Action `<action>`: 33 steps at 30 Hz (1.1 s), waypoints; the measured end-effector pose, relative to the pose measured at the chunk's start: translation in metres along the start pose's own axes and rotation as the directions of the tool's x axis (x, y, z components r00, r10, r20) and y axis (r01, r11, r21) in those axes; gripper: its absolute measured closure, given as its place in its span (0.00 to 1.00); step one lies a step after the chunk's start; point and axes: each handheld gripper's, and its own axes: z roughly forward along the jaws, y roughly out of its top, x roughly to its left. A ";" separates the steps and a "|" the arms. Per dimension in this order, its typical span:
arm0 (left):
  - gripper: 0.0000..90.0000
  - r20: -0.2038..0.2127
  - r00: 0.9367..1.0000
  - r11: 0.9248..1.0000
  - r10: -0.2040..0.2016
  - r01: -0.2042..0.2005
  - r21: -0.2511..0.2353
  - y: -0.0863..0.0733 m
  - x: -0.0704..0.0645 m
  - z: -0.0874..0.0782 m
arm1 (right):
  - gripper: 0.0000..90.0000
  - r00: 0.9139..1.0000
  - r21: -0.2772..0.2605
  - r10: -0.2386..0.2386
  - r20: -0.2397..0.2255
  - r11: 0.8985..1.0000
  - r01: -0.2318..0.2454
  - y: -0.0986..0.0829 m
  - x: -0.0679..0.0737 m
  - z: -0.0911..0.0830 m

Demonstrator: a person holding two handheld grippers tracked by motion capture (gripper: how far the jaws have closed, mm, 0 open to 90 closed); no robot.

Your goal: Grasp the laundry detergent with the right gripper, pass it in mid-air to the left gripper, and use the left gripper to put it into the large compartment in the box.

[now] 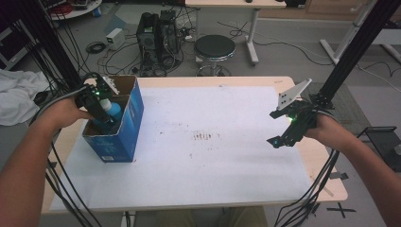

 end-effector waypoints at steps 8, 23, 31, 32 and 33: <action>0.42 0.032 0.999 0.998 0.025 -0.027 0.054 0.003 0.004 0.007 | 0.01 1.000 -0.002 -0.008 -0.005 1.000 0.008 -0.001 0.000 0.003; 0.41 0.032 0.999 1.000 -0.021 0.021 0.016 0.000 0.008 0.009 | 0.01 1.000 -0.003 -0.008 -0.007 1.000 0.008 -0.002 0.001 0.005; 0.37 0.023 0.999 0.999 -0.040 0.040 -0.012 -0.005 0.011 0.003 | 0.01 1.000 -0.004 -0.013 -0.016 1.000 0.013 -0.001 0.001 0.006; 0.37 0.015 0.999 0.999 -0.043 0.043 -0.024 -0.006 0.010 0.002 | 0.01 1.000 -0.004 -0.014 -0.017 1.000 0.014 -0.001 0.001 0.006; 0.37 0.017 0.999 0.999 -0.044 0.045 -0.025 -0.007 0.010 0.001 | 0.01 1.000 -0.003 -0.006 -0.016 1.000 0.006 -0.001 0.002 0.006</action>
